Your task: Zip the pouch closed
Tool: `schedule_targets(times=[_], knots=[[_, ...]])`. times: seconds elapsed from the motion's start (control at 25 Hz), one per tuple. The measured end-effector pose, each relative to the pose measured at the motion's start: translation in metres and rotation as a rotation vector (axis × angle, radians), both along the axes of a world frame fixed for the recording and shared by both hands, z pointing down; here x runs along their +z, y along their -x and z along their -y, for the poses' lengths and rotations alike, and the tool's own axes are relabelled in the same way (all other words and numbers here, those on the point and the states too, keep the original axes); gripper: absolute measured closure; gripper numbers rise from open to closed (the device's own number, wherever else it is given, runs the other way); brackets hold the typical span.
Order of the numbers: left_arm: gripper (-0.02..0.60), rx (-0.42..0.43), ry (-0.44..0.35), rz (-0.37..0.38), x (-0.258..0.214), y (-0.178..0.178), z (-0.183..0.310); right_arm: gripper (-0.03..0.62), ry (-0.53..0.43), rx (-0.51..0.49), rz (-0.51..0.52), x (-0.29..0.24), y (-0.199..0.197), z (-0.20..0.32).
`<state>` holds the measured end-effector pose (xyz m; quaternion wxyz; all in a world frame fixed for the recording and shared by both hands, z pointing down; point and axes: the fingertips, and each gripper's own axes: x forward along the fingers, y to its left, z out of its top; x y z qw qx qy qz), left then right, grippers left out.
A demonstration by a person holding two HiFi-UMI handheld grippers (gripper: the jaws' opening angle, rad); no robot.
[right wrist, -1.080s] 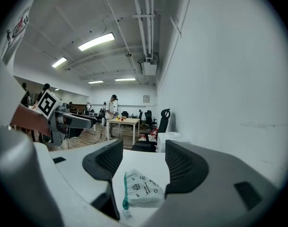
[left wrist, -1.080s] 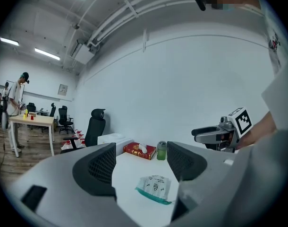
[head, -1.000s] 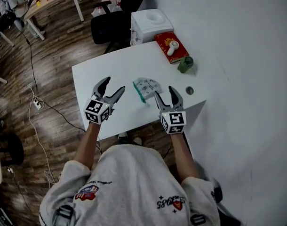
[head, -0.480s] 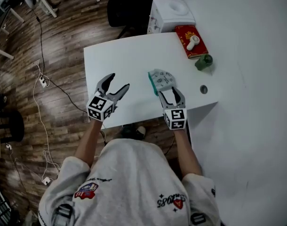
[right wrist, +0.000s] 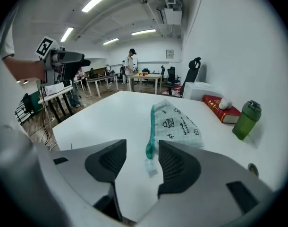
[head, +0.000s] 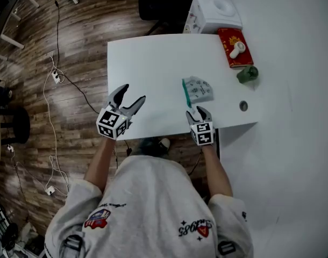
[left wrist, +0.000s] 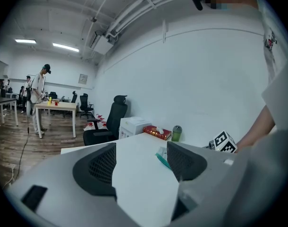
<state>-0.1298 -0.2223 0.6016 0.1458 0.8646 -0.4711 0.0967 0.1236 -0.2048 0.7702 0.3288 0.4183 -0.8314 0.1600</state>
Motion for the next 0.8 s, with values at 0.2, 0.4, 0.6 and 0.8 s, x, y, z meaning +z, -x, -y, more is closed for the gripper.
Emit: schedule_targets(times=[0.2, 0.4, 0.6, 0.8], knots=[[0.259, -0.054, 0.019, 0.016, 0.006, 0.024, -0.007, 0.381, 0.067, -0.053, -0.059, 0.024, 0.000, 0.000], [0.259, -0.107, 0.032, 0.032, 0.012, 0.044, -0.013, 0.382, 0.145, -0.120, -0.121, 0.054, -0.004, 0.001], [0.259, -0.148, 0.039, 0.041, 0.014, 0.060, -0.020, 0.391, 0.200, -0.152, -0.165, 0.073, -0.004, 0.000], [0.259, -0.178, 0.044, 0.045, 0.015, 0.069, -0.025, 0.438, 0.262, -0.156, -0.168, 0.080, -0.009, -0.003]])
